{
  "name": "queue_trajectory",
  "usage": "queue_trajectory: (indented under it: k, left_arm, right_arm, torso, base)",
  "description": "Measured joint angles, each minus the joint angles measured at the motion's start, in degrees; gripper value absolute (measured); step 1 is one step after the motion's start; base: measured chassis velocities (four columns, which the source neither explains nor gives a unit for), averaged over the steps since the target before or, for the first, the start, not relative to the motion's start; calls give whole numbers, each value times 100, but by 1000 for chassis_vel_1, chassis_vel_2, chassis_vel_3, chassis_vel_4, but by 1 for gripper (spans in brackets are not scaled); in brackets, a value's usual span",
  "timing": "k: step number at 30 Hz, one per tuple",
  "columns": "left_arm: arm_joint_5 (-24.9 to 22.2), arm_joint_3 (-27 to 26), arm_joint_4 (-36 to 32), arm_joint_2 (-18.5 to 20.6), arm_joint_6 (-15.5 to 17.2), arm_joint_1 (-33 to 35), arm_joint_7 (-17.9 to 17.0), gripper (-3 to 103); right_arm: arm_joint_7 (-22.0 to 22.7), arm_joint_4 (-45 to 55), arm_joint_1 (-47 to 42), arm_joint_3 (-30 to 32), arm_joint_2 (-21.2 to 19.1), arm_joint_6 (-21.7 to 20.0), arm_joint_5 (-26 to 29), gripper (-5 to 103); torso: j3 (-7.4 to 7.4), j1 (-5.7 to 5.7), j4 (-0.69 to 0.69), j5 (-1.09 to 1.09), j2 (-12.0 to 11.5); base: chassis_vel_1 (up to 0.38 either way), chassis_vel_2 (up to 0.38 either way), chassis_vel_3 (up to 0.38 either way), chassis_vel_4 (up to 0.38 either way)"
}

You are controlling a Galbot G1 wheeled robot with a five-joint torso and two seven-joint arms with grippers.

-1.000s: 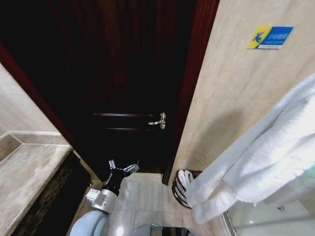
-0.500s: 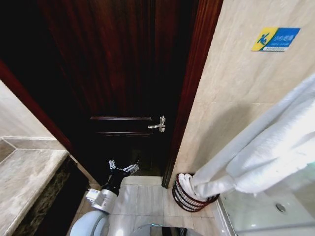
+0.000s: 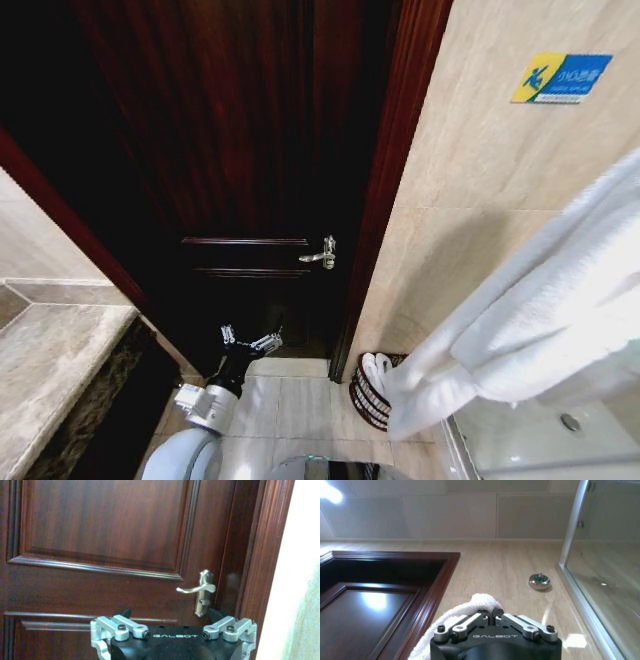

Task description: Discard the used towel into the hamper.

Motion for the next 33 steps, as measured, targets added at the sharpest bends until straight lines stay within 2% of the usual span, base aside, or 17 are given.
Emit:
queue_trajectory:
  k: [11, 24, 33]
  left_arm:
    - [0, 0, 0, 0, 0, 0, 0, 100]
    - [0, 0, 0, 0, 0, 0, 0, 100]
    - [0, 0, 0, 0, 0, 0, 0, 100]
  right_arm:
    - [-3, -367, 213, -252, -159, 27, -122, 3]
    - [87, -1078, 1026, -1144, -586, 43, -528, 3]
    - [85, -1555, 1563, -1475, -789, 28, -581, 3]
  torso:
    - [0, 0, 0, 1, 0]
    - [0, 0, 2, 0, -1]
    - [0, 0, 1, 0, -1]
  base:
    - [0, 0, 0, 0]
    - [0, 0, 0, 0]
    - [0, 0, 0, 0]
